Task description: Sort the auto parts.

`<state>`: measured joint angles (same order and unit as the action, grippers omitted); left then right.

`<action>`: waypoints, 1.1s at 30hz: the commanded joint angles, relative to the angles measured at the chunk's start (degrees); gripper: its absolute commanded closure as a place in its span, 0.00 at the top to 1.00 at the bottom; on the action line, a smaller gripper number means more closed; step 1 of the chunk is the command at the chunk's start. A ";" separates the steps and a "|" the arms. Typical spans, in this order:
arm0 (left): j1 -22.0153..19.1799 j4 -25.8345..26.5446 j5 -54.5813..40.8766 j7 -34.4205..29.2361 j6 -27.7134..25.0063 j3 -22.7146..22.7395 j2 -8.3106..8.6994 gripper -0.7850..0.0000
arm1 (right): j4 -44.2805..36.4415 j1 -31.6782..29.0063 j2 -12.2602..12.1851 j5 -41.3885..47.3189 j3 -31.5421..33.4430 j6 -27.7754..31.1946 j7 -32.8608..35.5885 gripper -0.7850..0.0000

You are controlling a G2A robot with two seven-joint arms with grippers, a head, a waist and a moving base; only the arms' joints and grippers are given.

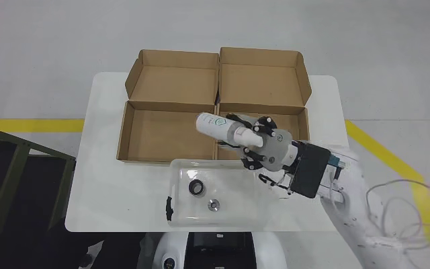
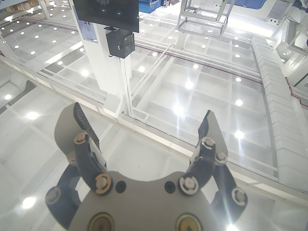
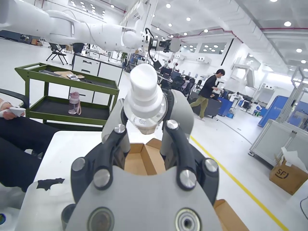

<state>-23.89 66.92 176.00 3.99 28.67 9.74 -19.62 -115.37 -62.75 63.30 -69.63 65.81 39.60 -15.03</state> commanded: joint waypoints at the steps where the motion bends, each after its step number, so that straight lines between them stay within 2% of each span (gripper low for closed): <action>1: 0.00 0.00 0.00 0.00 0.00 0.00 0.00 1.00 | 0.82 0.13 0.09 0.42 -0.73 0.32 1.46 0.00; 10: 0.00 0.00 0.00 0.00 0.00 0.00 0.00 1.00 | 4.30 -1.35 0.27 0.41 -2.50 -1.55 10.03 0.00; 19: 0.00 0.00 0.00 0.00 0.00 0.00 0.00 1.00 | 8.11 -4.21 -0.44 2.28 2.64 -3.38 15.69 0.00; 28: 0.00 0.00 0.00 0.00 0.00 0.00 0.00 1.00 | 7.95 -6.21 -1.20 3.00 8.02 -6.70 24.96 0.00; 33: 0.00 0.00 0.00 0.00 0.00 0.00 0.00 1.00 | 9.01 -5.72 -1.35 4.26 8.89 -7.25 29.85 0.00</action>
<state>-23.89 66.92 176.00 3.99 28.67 9.74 -19.62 -106.58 -68.61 61.95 -65.50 74.74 32.50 14.01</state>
